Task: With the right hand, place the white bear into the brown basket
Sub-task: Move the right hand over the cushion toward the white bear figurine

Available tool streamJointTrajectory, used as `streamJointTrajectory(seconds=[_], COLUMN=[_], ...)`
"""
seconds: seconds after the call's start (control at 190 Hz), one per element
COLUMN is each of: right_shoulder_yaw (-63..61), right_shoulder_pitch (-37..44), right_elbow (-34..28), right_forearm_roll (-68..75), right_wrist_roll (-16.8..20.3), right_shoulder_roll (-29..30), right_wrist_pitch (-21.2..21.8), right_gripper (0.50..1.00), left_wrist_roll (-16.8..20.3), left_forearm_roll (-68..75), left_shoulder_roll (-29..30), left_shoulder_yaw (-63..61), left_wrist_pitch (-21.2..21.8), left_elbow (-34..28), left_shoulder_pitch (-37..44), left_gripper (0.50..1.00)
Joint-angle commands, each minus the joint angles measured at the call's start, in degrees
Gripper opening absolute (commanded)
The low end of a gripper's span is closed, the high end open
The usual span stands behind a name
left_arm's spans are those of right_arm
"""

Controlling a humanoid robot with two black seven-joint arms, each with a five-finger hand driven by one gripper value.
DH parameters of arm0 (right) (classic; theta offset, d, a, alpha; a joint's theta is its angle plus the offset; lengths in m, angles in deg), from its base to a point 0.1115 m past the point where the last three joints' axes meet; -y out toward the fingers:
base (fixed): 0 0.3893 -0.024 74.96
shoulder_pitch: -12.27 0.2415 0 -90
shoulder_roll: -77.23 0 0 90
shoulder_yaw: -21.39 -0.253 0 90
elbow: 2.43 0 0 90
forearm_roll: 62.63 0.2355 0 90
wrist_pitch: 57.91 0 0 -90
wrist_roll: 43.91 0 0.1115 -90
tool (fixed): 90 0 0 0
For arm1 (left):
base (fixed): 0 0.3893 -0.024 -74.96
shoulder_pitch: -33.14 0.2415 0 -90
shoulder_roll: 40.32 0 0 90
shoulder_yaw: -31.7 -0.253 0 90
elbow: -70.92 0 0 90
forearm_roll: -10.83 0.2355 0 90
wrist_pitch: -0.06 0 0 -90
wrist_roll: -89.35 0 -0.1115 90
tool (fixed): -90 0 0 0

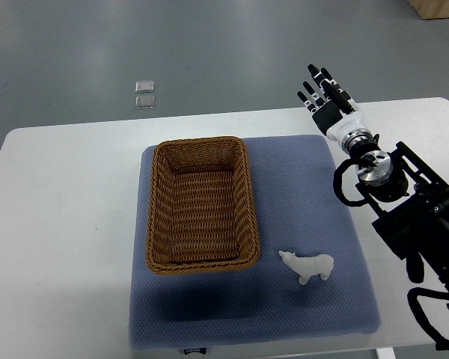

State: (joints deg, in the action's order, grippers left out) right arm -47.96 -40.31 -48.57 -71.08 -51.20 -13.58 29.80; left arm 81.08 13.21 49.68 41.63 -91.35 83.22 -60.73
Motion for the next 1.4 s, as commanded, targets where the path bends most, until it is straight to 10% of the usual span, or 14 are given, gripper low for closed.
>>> streamJointTrajectory(seconds=[0.0, 0.459, 0.623, 1.045, 1.393], right_shoulder_yaw=[0.0, 8.7, 24.43, 69.96, 76.11], right_shoulder_pitch=[0.02, 3.71, 11.01, 43.35, 46.96], right_elbow=[0.0, -0.8, -2.82, -18.02, -31.47], right_forearm_roll=[-0.07, -10.53, -20.63, -25.82, -20.9], right_wrist_roll=[0.0, 1.06, 7.03, 25.75, 28.39], right_shoulder_roll=[-0.07, -6.13, -15.1, -33.99, -38.57], right_wrist_pitch=[-0.09, 0.79, 3.43, 33.57, 37.29], right_gripper=[0.928, 0.928, 0.928, 0.928, 0.928], left_wrist_roll=[0.0, 0.0, 0.0, 0.0, 0.0], left_forearm_roll=[0.0, 0.0, 0.09, 0.26, 0.09], left_shoulder_roll=[0.0, 0.0, 0.0, 0.0, 0.0], left_shoulder_yaw=[0.0, -0.09, -0.09, 0.0, 0.09], left_wrist_pitch=[0.0, 0.0, 0.0, -0.09, -0.09], left_elbow=[0.0, 0.0, 0.0, 0.18, -0.17], left_shoulder_pitch=[0.0, 0.0, -0.08, -0.44, -0.44], left_gripper=[1.0, 1.0, 1.0, 1.0, 1.0])
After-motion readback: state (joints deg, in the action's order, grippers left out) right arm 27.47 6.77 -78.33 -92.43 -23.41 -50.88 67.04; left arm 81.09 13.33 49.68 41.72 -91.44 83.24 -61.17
